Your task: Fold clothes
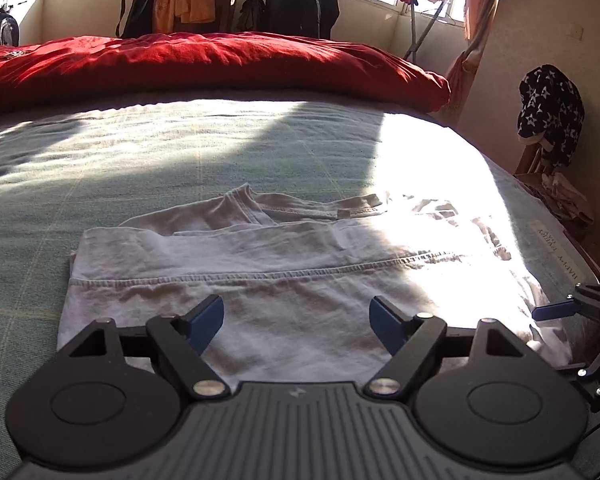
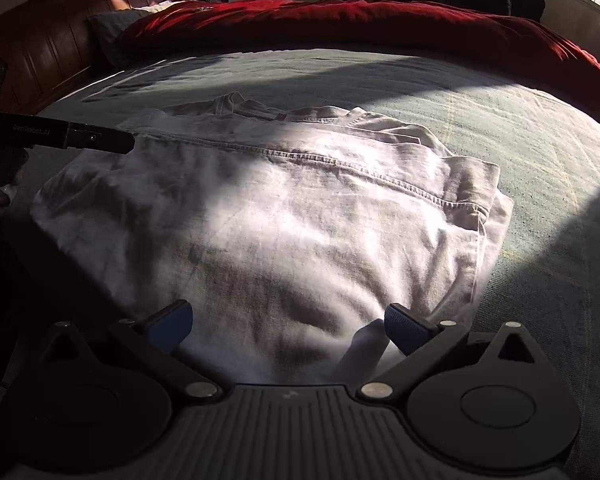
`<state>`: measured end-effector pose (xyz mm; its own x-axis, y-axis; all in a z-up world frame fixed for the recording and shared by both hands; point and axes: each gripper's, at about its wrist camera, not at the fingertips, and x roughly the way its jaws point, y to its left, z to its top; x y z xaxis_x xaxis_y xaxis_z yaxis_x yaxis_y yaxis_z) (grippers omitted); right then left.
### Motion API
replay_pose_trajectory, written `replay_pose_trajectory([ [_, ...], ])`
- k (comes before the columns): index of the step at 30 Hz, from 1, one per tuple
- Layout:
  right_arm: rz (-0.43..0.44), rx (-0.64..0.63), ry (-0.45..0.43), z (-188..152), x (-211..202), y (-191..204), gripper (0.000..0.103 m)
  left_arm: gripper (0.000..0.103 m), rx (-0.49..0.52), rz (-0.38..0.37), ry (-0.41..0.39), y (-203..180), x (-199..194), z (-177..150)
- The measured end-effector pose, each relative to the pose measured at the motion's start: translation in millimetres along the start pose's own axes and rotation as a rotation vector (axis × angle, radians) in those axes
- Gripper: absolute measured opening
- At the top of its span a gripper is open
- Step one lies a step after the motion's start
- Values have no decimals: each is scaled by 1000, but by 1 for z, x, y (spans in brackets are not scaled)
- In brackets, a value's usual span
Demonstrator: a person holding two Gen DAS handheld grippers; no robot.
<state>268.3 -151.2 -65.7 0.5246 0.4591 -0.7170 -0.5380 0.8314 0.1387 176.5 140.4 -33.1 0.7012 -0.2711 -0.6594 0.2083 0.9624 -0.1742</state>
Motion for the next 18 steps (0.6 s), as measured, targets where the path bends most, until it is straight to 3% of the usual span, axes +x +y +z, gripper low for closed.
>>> replay_pose_trajectory([
  [4, 8, -5, -74, 19, -5, -3, 103, 80, -42, -2, 48, 10, 28, 0],
  [9, -19, 9, -50, 21, 15, -10, 103, 81, -4, 1, 61, 5, 32, -4],
  [13, -20, 13, -45, 15, 25, -13, 103, 81, 31, -26, 44, 3, 30, 18],
  [18, -24, 17, -40, 7, 36, -16, 103, 81, 77, -42, 45, -3, 58, 54],
])
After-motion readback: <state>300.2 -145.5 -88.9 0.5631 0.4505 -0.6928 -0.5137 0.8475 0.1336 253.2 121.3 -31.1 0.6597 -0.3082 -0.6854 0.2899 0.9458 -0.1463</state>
